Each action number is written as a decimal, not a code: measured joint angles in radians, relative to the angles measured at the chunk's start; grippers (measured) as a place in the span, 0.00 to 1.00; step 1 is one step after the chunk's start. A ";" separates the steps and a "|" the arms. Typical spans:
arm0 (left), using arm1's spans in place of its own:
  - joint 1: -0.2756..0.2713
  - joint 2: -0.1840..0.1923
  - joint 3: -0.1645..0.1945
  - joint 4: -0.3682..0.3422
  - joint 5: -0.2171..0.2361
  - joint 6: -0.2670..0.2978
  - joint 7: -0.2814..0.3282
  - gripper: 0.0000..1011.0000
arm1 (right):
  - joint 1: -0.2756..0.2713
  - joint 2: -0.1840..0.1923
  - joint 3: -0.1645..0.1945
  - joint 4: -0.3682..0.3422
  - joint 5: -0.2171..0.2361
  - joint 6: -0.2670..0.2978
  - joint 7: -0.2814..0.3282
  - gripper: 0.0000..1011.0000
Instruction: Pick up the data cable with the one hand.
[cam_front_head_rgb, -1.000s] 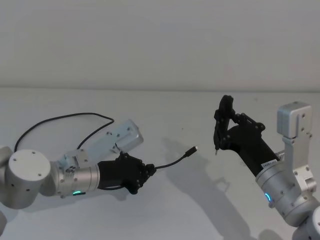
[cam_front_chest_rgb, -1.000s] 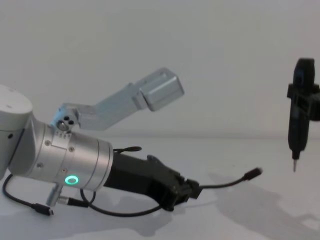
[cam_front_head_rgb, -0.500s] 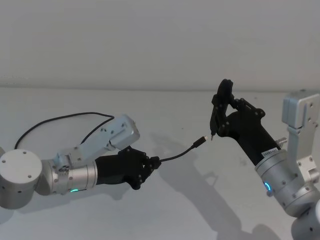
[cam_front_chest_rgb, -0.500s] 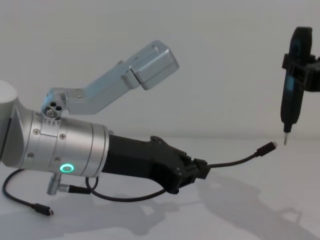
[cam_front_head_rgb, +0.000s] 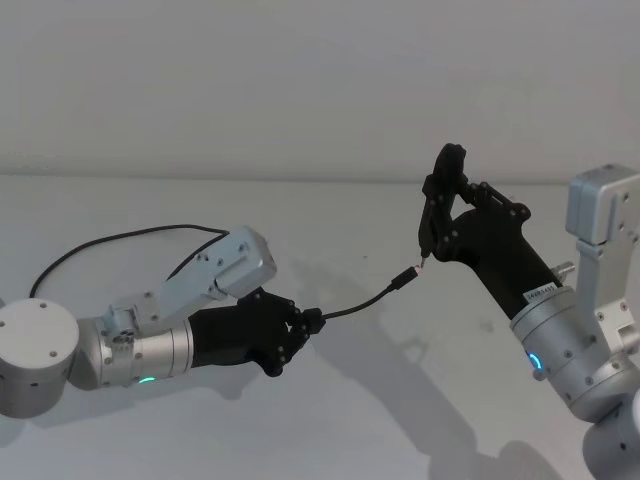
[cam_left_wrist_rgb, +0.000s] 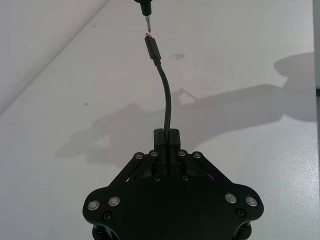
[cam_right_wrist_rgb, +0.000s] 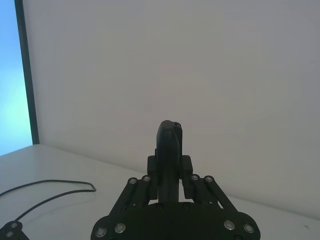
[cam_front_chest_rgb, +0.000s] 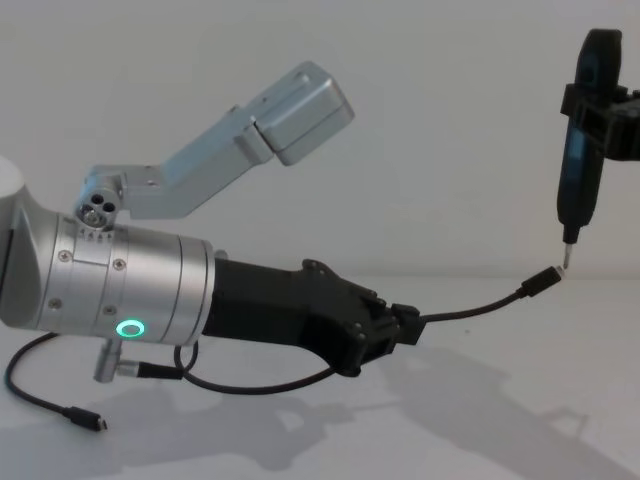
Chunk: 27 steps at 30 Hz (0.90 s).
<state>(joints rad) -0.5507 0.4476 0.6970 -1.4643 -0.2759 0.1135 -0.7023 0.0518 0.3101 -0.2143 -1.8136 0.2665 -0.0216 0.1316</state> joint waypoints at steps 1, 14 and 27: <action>0.000 0.000 0.000 0.000 0.000 -0.001 0.000 0.04 | 0.003 -0.001 0.000 0.002 -0.001 0.000 0.003 0.27; 0.002 0.002 -0.002 -0.005 -0.003 -0.008 -0.001 0.04 | 0.015 -0.010 0.004 0.016 -0.004 0.000 0.021 0.27; 0.003 0.003 -0.003 -0.006 -0.004 -0.010 -0.002 0.04 | 0.016 -0.017 0.006 0.016 -0.006 0.005 0.035 0.27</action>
<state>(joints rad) -0.5477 0.4504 0.6938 -1.4707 -0.2796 0.1033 -0.7043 0.0674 0.2934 -0.2078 -1.7978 0.2600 -0.0163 0.1665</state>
